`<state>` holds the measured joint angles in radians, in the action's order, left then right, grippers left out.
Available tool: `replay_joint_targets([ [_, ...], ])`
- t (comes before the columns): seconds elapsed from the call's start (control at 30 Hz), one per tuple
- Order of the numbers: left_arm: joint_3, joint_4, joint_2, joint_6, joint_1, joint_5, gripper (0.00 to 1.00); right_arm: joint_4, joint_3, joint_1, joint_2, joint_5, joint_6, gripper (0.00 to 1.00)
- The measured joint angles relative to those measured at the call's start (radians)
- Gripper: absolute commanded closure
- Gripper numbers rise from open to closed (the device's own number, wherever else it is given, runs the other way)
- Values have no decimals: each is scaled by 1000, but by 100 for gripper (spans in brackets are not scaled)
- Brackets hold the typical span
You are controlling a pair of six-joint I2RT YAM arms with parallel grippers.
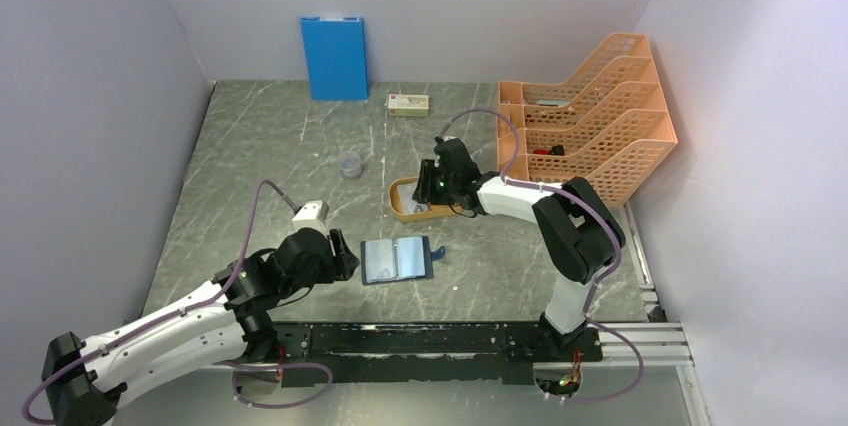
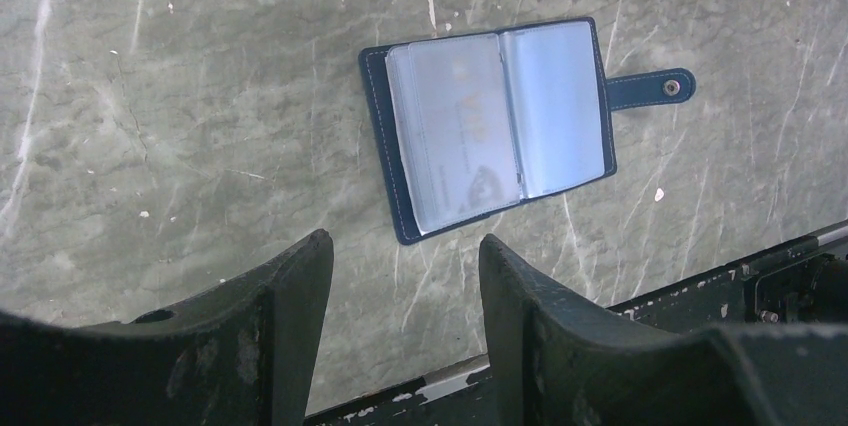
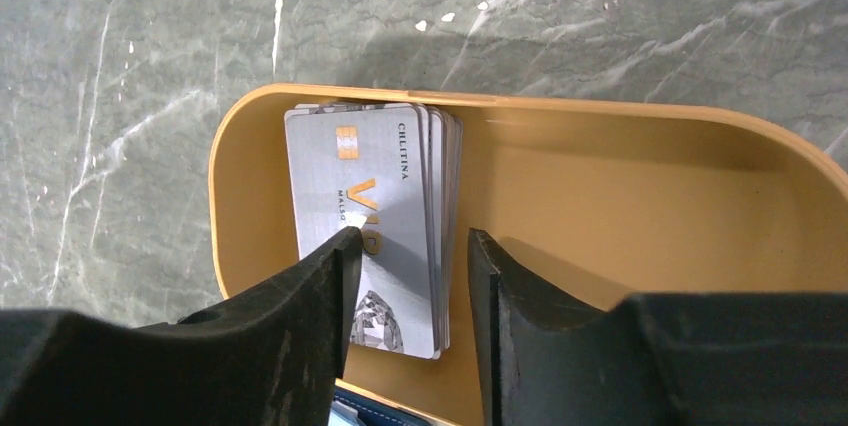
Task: Put the credit cards into the card holder
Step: Pick up the credit card from the storage box.
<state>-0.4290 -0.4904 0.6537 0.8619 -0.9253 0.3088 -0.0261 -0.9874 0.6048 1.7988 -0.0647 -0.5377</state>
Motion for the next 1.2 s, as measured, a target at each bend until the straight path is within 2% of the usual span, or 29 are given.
replay_joint_targets([
  [0.3,0,0,2,0,0,0,40,-37,23,-2,-18,-3,-20,78],
  [0.47,0,0,2,0,0,0,40,-49,41,-10,-33,-9,-26,78],
  [0.53,0,0,2,0,0,0,40,-56,57,-14,-45,-21,-27,73],
  [0.67,0,0,2,0,0,0,40,-59,80,-18,-72,-48,-33,45],
  [0.8,0,1,8,0,0,0,40,-63,73,-16,-87,-71,-32,22],
  [0.87,0,1,13,0,0,0,40,-53,57,-14,-85,-70,-30,15],
  [1.2,0,10,29,0,0,-1,40,42,-36,40,-13,-11,11,6],
])
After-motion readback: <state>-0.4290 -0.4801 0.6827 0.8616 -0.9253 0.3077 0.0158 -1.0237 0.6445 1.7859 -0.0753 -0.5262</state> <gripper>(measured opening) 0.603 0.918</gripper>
